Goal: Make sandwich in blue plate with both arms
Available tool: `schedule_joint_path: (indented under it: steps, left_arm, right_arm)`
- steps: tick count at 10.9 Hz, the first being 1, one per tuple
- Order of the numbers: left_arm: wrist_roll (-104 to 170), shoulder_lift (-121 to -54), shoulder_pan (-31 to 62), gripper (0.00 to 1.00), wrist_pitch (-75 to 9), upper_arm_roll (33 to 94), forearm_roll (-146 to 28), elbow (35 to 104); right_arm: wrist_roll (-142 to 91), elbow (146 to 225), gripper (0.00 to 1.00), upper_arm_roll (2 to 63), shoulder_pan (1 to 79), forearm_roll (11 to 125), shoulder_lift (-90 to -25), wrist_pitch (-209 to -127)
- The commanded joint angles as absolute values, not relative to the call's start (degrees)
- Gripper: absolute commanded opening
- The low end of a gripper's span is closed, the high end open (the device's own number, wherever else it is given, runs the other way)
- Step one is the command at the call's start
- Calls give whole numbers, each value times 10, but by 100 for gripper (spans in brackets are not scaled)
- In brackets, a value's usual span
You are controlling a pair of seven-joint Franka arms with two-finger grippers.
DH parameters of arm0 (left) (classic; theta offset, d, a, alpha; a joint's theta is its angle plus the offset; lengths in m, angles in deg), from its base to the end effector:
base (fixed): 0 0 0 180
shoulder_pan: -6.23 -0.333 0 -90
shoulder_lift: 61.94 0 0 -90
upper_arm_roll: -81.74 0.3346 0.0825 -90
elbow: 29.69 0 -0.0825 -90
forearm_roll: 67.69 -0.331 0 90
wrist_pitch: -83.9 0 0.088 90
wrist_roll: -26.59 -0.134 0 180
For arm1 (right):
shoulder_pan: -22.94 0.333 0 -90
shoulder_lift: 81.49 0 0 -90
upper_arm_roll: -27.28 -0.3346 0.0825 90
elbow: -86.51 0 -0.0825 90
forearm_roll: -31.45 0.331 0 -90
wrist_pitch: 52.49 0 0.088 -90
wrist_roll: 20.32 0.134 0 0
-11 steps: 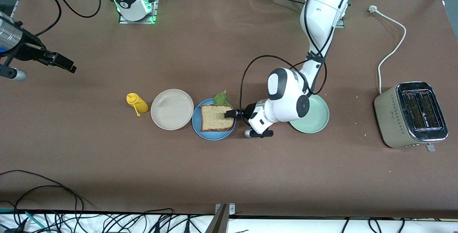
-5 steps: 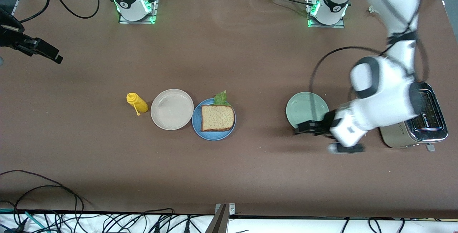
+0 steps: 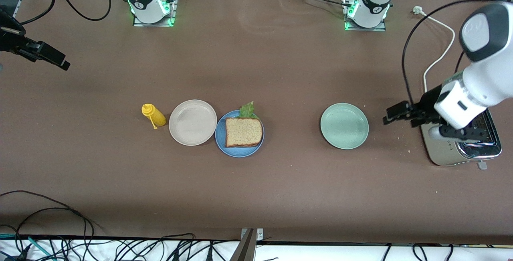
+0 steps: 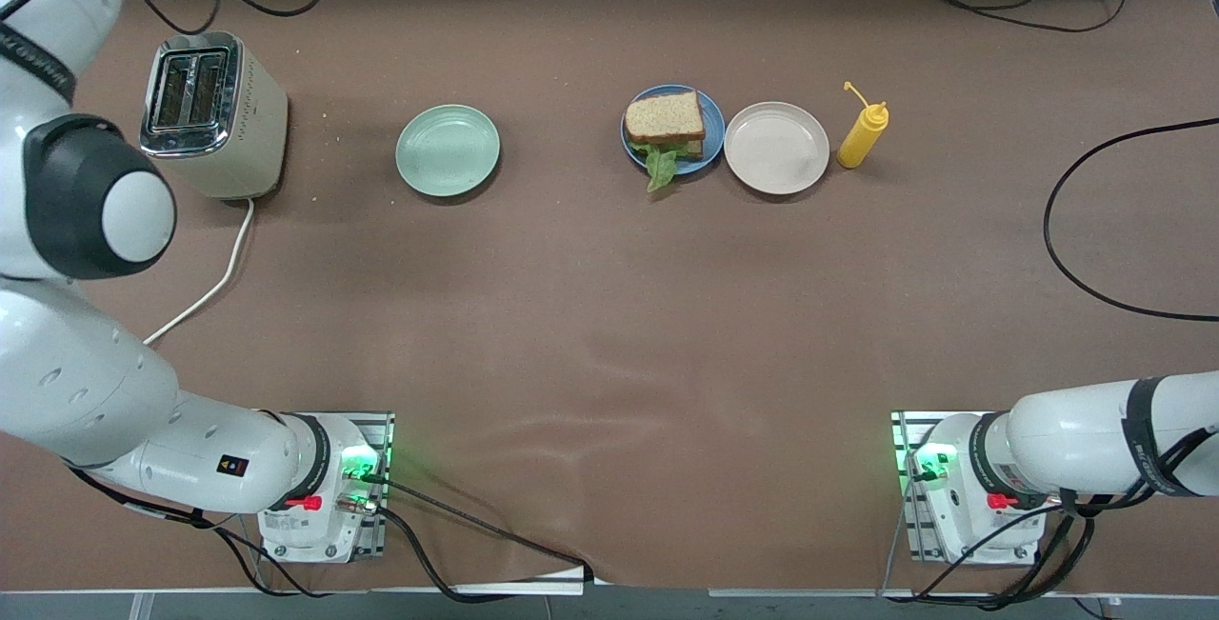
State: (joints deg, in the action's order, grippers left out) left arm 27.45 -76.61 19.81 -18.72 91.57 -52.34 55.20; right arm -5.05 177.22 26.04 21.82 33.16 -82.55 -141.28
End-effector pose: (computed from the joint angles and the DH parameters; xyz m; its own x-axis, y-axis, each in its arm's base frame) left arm 0.5954 -0.0808 0.5377 0.9988 -0.0005 0.0484 -0.0112 -0.9754 0.2200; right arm 0.4928 0.0052 0.6183 0.9652 -0.2606 -0.0222 -0.2611 -0.9650 -0.0244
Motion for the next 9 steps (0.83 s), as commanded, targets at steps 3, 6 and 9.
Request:
schedule_joint_path:
  steps: [3, 6, 9]
  left_arm:
    - [271, -645, 174, 100, -63, 898, -655, 578]
    - [272, -616, 159, 100, -42, 867, -704, 583]
    - [273, -622, 155, 100, -32, 867, -704, 578]
  right_arm:
    - [-55, 1761, 100, 260, 220, 343, -825, -1400]
    - [-55, 1748, 100, 260, 221, 337, -823, -1384]
    - [-71, 1748, 100, 258, 222, 329, -824, -1383]
